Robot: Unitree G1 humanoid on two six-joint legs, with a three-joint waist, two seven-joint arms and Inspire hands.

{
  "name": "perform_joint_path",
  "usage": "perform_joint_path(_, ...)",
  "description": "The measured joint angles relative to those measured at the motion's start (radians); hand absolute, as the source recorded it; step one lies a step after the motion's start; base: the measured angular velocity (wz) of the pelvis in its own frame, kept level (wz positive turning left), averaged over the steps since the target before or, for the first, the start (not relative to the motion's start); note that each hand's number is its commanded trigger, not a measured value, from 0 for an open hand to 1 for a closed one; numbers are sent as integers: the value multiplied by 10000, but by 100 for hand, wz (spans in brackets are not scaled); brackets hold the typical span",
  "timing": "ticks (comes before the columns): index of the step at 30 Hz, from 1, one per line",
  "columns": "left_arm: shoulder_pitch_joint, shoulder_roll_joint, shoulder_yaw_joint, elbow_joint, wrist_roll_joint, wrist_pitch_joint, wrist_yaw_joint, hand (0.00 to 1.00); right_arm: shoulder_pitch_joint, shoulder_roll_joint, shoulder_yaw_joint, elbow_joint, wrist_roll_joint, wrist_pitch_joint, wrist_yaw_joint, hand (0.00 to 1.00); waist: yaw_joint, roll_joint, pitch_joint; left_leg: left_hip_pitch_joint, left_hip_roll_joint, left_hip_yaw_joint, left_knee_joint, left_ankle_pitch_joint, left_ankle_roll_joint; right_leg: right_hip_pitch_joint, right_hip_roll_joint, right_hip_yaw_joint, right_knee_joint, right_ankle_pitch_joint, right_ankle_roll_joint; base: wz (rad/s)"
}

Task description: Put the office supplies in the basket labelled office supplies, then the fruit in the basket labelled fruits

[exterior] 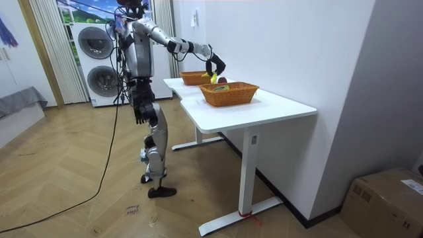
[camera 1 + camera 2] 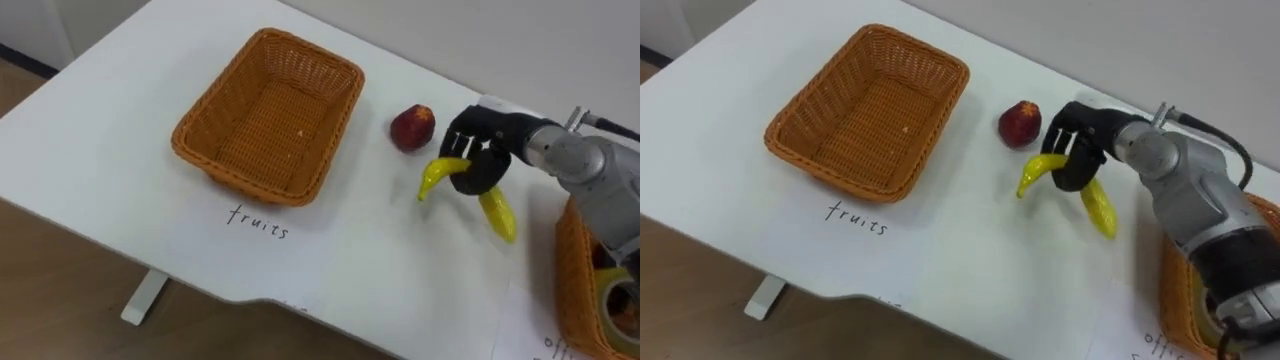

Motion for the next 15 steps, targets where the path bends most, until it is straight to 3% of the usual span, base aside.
perform_joint_path(7,143,-99,3,-1,75,80,-17,0,64,0,-256,-928,-54,-3,362,100,6,55,-10,342,-18,4,-49,6,12,315,-17,19,2,5,13,0)
perform_joint_path(10,327,-193,174,-3,77,204,-12,0,67,8,-299,-1243,-94,10,445,100,41,162,26,501,-27,48,-79,18,25,435,-2,177,1,16,35,-4)
perform_joint_path(15,580,-261,492,-11,79,257,10,0,71,8,-475,-1723,-166,20,566,100,37,183,22,646,-57,-9,-212,72,14,537,-11,245,1,2,56,2)
